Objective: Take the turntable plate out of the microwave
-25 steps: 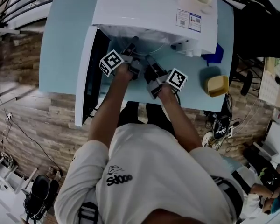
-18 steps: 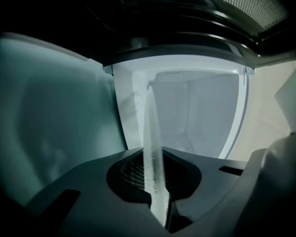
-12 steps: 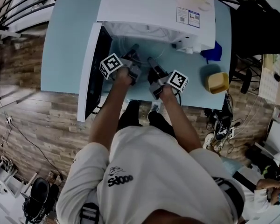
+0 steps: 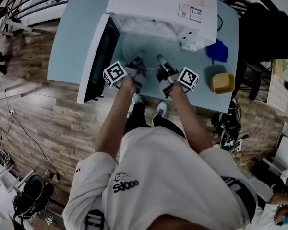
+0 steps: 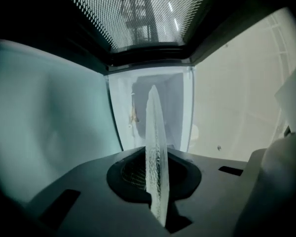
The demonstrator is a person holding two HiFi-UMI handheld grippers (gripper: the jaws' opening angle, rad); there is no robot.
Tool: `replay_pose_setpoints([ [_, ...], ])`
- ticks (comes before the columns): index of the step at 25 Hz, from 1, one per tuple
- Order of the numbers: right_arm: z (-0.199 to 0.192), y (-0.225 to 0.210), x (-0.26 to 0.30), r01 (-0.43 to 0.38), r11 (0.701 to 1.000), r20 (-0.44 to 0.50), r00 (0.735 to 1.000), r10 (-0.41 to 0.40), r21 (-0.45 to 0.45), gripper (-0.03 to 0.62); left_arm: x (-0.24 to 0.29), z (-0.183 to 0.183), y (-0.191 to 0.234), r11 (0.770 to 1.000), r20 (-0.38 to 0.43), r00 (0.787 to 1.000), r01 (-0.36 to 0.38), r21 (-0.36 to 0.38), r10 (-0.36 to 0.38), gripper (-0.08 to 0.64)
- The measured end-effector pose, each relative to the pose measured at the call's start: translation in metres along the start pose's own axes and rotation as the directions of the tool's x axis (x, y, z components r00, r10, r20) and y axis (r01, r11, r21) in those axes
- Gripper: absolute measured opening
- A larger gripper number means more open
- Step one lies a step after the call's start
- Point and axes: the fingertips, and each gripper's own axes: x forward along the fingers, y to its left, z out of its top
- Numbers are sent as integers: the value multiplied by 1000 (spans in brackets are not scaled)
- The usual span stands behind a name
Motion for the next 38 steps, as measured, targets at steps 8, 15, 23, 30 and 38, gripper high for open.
replay_pose_setpoints([
  [8,-6,76,-45,-130,988,-7,992,130,-80,44,-39,-33,-79,988,87,985,141,54,-146,37],
  [15,0,136,-75,-235,960,-41,972,231,-151,43,-56,-56,-150,959,130,954,253,125,-269,37],
  [23,3,209,-106,-365,891,-133,930,341,-269,43,-79,-77,-223,910,154,908,355,213,-390,35],
  [30,13,248,-129,-432,829,-169,902,397,-357,43,-85,-93,-268,849,130,866,426,311,-482,35],
  [38,22,268,-140,-511,755,-215,859,465,-410,40,-84,-99,-289,780,99,821,487,393,-562,35],
])
